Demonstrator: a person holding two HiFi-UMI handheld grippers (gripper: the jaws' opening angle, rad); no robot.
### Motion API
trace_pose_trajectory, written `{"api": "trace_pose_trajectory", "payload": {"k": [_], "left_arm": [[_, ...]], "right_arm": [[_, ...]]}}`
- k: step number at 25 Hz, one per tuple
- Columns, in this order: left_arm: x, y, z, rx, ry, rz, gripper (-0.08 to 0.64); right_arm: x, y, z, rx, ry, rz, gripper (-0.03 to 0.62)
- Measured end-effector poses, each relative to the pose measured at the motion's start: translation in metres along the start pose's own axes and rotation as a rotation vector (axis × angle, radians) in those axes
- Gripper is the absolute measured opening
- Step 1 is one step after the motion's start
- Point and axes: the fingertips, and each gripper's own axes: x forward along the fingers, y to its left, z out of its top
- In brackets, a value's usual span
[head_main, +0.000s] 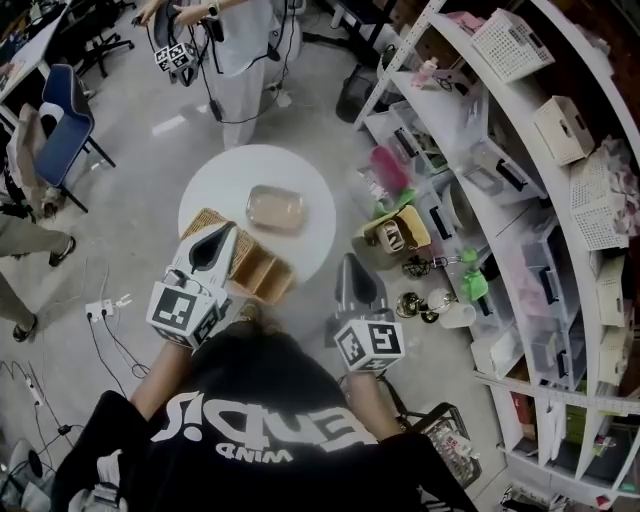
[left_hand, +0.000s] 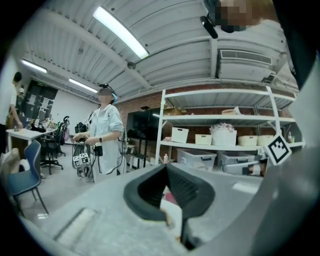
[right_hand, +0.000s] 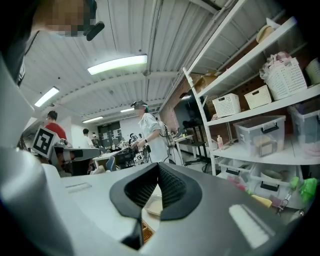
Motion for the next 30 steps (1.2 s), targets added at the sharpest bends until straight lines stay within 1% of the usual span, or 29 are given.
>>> {"api": "trace_pose_trajectory", "payload": {"k": [6,10,14,17,20,24,30], "left_arm": [[0.018,0.011,-0.005,-0.003,-0.006,-0.031,0.002],[0.027,0.017,-0.009,-0.015,-0.002,-0.039,0.002],[0.034,0.021,-0.011,-0.020,0.008,-0.048,0.002],[0.038,0.025,-0.010,-0.009,0.009,-0.052,0.002],[0.040,0.030,-0.012,-0.011,0.015,-0.051,0.002],[0.041,0.040,-0.018,-0.017,0.030,-0.037,0.002],[0.043,0.049,-0.022,-0.022,0.045,-0.034,0.002]], "right_arm": [[0.023,-0.003,0.001,-0.007,-0.011,-0.009,0.003],[0.036,-0.005,-0.001,-0.009,-0.005,-0.009,0.047],[0.049,-0.008,-0.008,0.027,0.015,-0.005,0.140],[0.061,-0.010,-0.015,0.054,0.035,0.001,0.177],[0.078,-0.010,-0.030,0.074,0.077,0.023,0.210],[0.103,-0.013,-0.059,0.099,0.143,0.040,0.218],[0.137,-0.022,-0.100,0.131,0.239,0.032,0.219]]}}
